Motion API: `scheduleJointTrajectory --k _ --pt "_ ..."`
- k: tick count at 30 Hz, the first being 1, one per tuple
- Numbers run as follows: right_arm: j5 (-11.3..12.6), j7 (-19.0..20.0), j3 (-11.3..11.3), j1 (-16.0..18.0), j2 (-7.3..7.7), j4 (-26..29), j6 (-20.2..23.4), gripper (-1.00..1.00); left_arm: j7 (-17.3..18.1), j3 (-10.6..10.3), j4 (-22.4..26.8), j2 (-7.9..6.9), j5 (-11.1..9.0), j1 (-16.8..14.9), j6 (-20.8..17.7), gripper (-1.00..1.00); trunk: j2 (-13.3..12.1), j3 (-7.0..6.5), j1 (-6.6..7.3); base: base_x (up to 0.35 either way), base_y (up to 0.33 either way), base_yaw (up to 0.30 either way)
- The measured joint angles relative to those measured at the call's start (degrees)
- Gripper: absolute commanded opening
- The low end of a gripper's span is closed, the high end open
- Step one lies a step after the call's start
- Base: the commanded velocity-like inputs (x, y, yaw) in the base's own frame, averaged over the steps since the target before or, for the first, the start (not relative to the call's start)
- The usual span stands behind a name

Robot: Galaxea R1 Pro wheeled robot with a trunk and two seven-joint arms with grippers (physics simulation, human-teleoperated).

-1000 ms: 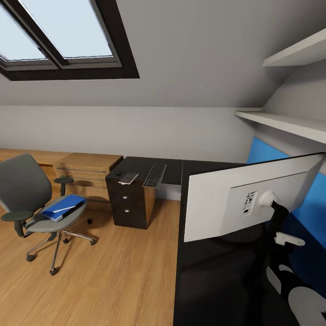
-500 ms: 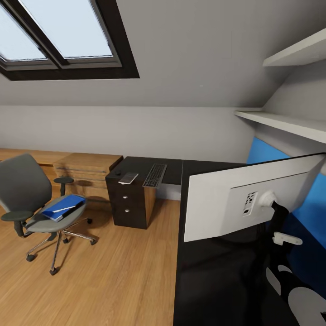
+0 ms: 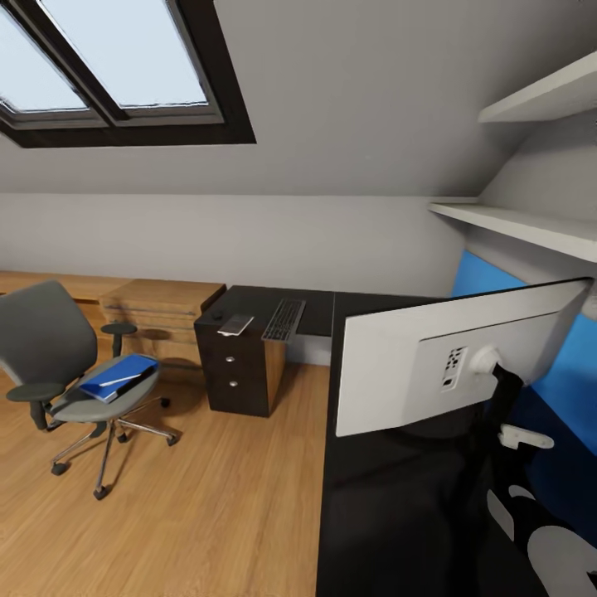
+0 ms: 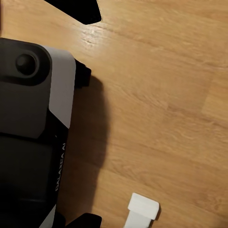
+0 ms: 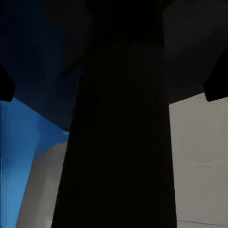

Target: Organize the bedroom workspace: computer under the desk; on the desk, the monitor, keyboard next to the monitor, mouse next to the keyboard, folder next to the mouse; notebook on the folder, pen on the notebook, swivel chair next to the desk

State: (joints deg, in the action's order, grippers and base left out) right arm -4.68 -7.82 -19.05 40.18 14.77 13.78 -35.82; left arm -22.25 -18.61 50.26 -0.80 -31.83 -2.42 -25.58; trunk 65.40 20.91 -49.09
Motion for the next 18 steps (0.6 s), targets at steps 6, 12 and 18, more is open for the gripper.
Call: scheduleJointTrajectory --k 6,12,18 --pt "0.0 0.0 0.0 0.0 0.0 0.0 0.0 1.0 0.1 0.0 0.0 0.0 0.0 0.0 0.0 1.0 0.0 0.0 -0.01 -0.239 0.0 0.0" --pt "0.0 0.0 0.0 0.0 -0.03 0.0 0.0 1.0 0.1 0.0 0.0 0.0 0.0 0.0 0.0 1.0 0.0 0.0 -0.01 -0.25 0.0 0.0" --pt "0.0 0.0 0.1 0.0 -0.16 0.0 0.0 1.0 0.0 0.0 0.0 -0.03 0.0 0.0 0.0 1.0 0.0 0.0 -0.01 -0.253 0.0 0.0"
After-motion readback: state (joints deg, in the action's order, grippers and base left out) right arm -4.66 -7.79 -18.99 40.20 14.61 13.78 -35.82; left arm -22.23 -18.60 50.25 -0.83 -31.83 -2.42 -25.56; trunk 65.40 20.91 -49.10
